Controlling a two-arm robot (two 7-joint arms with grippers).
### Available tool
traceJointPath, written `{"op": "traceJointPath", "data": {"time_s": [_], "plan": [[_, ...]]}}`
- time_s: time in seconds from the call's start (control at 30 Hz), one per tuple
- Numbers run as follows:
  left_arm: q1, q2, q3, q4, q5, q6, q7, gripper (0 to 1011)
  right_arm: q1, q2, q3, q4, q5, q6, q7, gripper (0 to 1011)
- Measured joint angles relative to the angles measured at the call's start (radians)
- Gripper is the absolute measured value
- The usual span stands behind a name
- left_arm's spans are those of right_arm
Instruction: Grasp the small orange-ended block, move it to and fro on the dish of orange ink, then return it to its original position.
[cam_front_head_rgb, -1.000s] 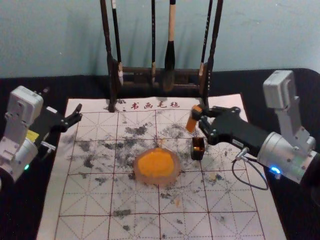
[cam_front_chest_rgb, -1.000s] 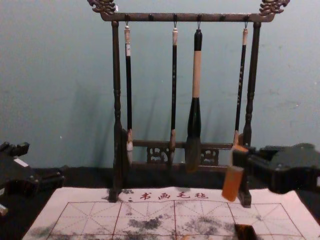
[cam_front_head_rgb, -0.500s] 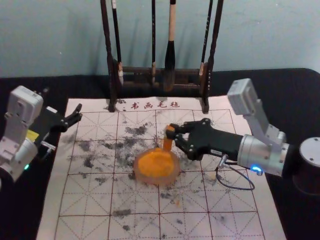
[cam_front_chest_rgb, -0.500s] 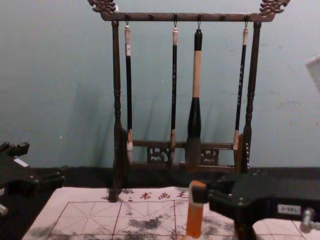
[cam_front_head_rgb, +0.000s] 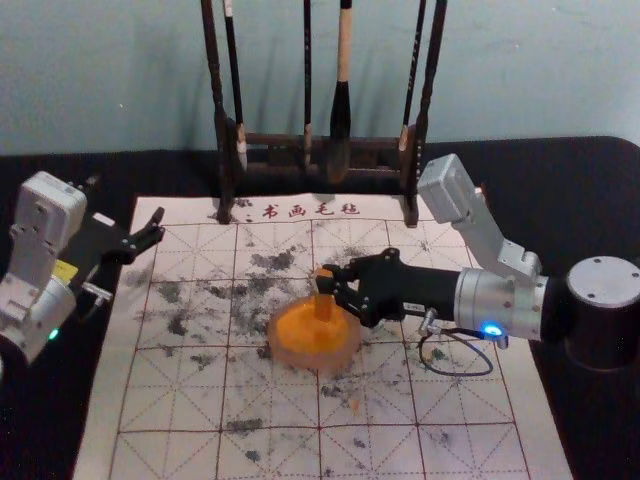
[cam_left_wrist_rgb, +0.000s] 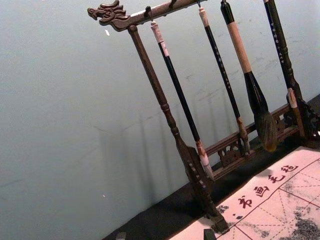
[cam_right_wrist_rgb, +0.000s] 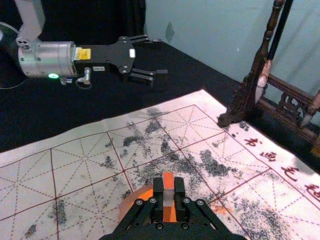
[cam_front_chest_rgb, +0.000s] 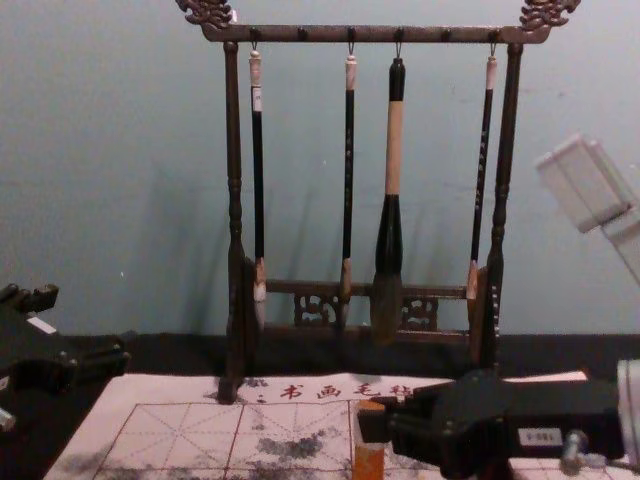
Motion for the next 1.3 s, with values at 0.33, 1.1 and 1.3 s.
{"op": "traceJointPath", "data": {"time_s": [0.33,1.1,1.3], "plan": [[0.000,0.000,0.000,0.000,0.000,0.000,0.000,1001,0.025,-0.026,-0.019,0.039,0.003,0.010,-0.029,119],[0.000,0.000,0.000,0.000,0.000,0.000,0.000,1001,0.026,-0.041,-0.032,0.056,-0.002,0.009,-0.045,119],[0.000,0.000,0.000,0.000,0.000,0.000,0.000,1001,0.023,-0.042,-0.031,0.058,-0.004,0.004,-0.047,119]]}}
